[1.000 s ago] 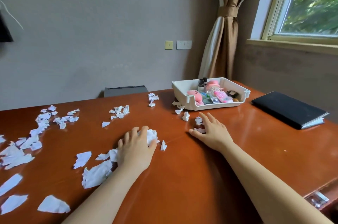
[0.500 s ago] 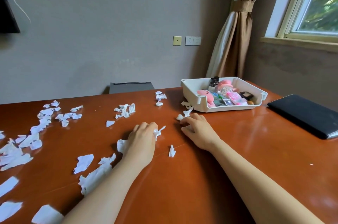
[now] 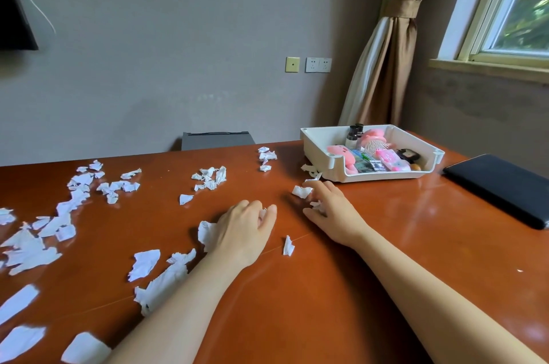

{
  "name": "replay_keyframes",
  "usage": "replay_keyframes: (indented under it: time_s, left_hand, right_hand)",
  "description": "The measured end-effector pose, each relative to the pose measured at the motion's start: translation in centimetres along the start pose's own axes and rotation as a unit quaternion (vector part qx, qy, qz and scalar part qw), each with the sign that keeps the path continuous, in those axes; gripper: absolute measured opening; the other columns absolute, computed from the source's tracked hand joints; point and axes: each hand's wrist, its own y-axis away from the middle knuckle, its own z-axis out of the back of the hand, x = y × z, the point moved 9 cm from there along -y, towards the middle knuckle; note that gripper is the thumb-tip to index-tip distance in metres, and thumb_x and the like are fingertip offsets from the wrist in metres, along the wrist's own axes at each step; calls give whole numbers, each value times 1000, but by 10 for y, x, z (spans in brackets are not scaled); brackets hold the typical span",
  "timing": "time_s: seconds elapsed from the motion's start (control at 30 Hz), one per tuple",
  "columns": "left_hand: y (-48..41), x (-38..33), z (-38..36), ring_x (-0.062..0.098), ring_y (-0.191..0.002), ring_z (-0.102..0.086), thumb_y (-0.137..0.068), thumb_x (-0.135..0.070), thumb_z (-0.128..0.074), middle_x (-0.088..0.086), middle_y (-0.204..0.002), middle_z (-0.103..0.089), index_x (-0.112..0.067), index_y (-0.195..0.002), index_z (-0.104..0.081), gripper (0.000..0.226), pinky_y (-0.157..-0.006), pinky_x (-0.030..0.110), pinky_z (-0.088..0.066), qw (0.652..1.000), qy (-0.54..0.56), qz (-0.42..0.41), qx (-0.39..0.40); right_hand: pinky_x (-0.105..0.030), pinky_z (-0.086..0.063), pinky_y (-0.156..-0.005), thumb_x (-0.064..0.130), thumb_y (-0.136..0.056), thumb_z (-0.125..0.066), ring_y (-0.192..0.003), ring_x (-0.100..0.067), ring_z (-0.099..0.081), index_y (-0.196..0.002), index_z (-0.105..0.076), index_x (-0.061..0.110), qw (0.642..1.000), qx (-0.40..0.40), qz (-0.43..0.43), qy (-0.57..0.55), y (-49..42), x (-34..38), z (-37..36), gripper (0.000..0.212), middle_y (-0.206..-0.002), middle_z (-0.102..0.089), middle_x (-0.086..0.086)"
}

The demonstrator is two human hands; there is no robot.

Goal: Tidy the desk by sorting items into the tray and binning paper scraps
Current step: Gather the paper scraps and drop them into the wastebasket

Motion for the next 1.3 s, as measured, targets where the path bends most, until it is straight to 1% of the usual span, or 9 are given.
replay_keyframes:
  time_s: [0.17, 0.37, 0.5, 0.7, 0.93, 1.07, 1.13, 1.2, 1.3]
  left_hand:
    - [-2, 0, 0, 12, -92, -52, -96, -47, -35, 0, -104, -56, -17, -109, -51, 37, -74, 24, -48, 1000, -28, -5, -8]
    - [-2, -6, -2, 15, -106, -51, -97, -39, -37, -1, -118, -54, -33, -137, -32, 40, -80, 24, -41, 998, -35, -59, -1]
    - [-6, -10, -5, 12, -95, -48, -99, -38, -34, -1, -112, -53, -29, -126, -41, 29, -78, 23, -40, 994, -68, -86, 1]
    - [-10, -12, -8, 11, -87, -48, -99, -34, -38, -1, -107, -51, -20, -109, -50, 20, -68, 20, -43, 995, -51, -83, 2]
    - [-13, -12, 4, 13, -65, -50, -96, -29, -46, 1, -76, -50, -14, -78, -49, 24, -48, 8, -33, 997, 33, -54, -40]
    - [-8, -10, 16, 11, -57, -54, -95, -26, -50, -4, -72, -52, -17, -83, -52, 16, -37, 4, -34, 995, 71, -37, -57]
    - [-7, -8, 16, 10, -59, -60, -94, -24, -51, -4, -79, -58, -22, -96, -55, 4, -37, 1, -35, 993, 104, -32, -52]
    - [-7, -8, 13, 8, -54, -62, -94, -21, -51, -2, -85, -64, -28, -112, -53, 19, -38, 5, -40, 989, 134, -36, -45]
    - [-8, -9, 14, 8, -51, -60, -95, -20, -50, -1, -84, -65, -24, -107, -58, 16, -39, 6, -41, 987, 147, -48, -44]
  right_hand:
    - [-38, -37, -102, 42, -93, -48, -122, -24, -40, -142, -33, 32, 993, 28, -23, 114, -8, -3, -9, 52, -134, -40, -3]
    - [-37, -41, -96, 38, -91, -52, -116, -24, -43, -113, -55, 24, 995, 11, -10, 100, -7, 0, -6, 26, -129, -42, -3]
    - [-33, -45, -87, 32, -90, -58, -103, -24, -48, -90, -54, 21, 999, 0, 4, 50, -2, 7, -1, 12, -116, -50, -1]
    - [-27, -42, -62, 24, -87, -63, -68, -14, -47, -72, -45, 16, 999, -25, 5, 42, 5, 14, 6, 24, -81, -44, 6]
    - [-34, -41, -58, 16, -85, -58, -64, -22, -45, -66, -36, 19, 996, -51, -21, 69, 9, 13, 10, 30, -70, -49, 2]
    - [-27, -43, -61, 20, -89, -58, -71, -17, -51, -92, -54, 13, 996, -44, -16, 72, 9, 16, 11, 9, -80, -53, 6]
    - [-29, -45, -61, 24, -89, -59, -70, -17, -51, -88, -57, 13, 994, -62, -1, 87, 10, 18, 13, 11, -77, -53, 6]
    - [-28, -39, -58, 24, -86, -63, -68, -16, -48, -77, -56, 16, 990, -109, 11, 84, 13, 18, 21, 14, -75, -51, 7]
    - [-28, -36, -60, 24, -82, -67, -72, -18, -49, -75, -59, 16, 987, -146, -14, 59, 17, 5, 32, 14, -78, -50, 6]
